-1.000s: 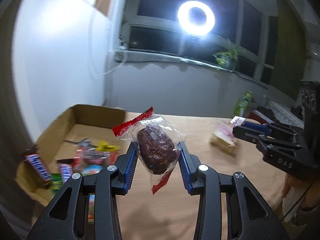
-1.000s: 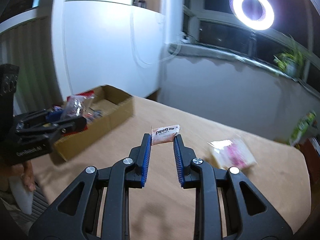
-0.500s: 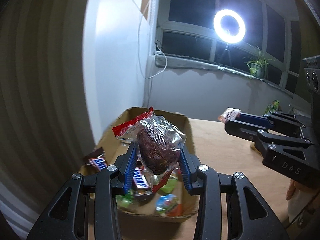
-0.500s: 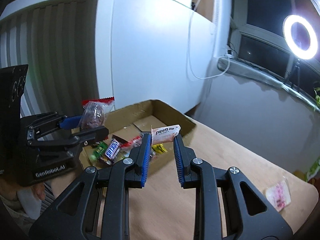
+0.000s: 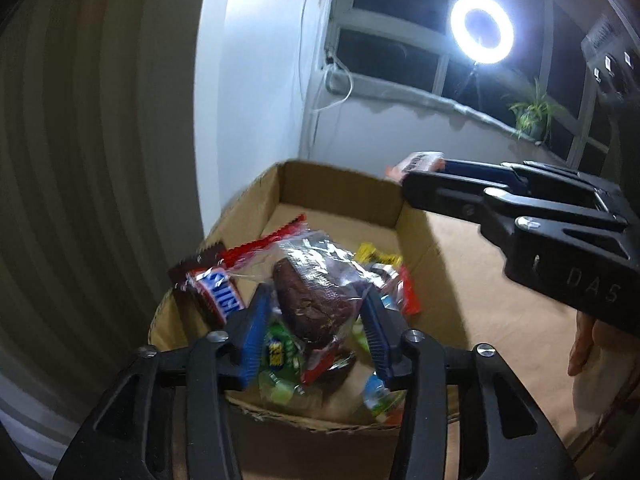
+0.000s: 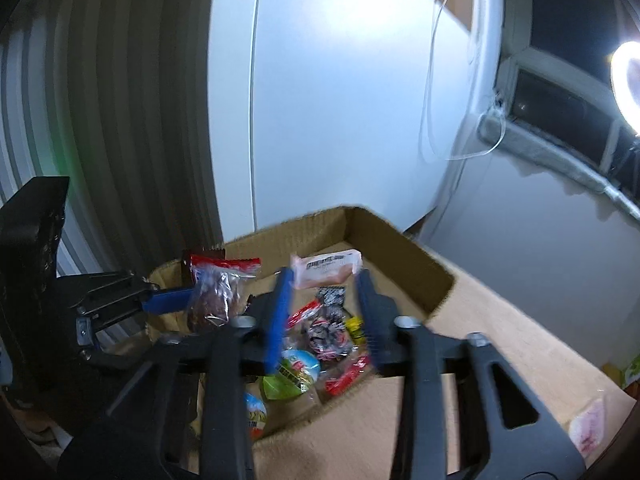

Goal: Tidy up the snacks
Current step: 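Carry both items into the cardboard box and open both tools, then move both open tools to the bread loaf bag on the table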

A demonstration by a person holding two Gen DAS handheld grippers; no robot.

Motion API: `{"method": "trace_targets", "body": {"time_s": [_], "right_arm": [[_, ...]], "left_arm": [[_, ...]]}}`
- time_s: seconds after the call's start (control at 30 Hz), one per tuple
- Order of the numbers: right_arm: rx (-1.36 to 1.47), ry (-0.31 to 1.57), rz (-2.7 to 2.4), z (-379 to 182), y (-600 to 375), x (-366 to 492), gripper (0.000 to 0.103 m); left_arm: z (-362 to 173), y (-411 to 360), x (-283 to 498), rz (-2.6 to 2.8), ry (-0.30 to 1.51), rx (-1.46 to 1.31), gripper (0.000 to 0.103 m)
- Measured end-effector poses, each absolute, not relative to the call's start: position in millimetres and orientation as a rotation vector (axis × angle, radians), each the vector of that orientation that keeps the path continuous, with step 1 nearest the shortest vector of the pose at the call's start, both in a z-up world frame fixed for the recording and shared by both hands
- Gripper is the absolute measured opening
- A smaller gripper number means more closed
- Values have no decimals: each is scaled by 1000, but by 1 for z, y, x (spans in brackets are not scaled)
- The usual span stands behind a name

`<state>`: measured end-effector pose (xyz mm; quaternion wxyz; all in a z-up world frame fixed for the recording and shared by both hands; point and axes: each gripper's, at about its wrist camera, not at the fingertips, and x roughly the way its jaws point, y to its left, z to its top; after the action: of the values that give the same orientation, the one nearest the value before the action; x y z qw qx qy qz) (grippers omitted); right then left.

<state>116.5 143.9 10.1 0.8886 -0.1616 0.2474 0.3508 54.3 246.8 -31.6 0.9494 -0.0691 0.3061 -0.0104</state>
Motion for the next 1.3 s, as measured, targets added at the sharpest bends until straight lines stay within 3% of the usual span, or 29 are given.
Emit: {"method": "trace_targets", "body": {"time_s": [0.03,0.13,0.2,0.4,0.83,1.3], "right_arm": [[-327,507,721,9,142,117,52],[-302,504,707,3,130,113,52],[-294,514,695,-2,123,109,54],[-244,491,639,-10,96,91,68],[-204,499,617,-10,50,76,72],[-87,517,470,-11,-71,92,72]], "left_arm": [[-33,247,54,-8,624,-142,59],[-34,252,42,0,596,-143,60],[-32,256,37,23,585,-149,68],[-25,270,24,51,549,-219,74],[-5,227,25,11,536,-168,75],[0,119,49,-178,590,-65,75]]}}
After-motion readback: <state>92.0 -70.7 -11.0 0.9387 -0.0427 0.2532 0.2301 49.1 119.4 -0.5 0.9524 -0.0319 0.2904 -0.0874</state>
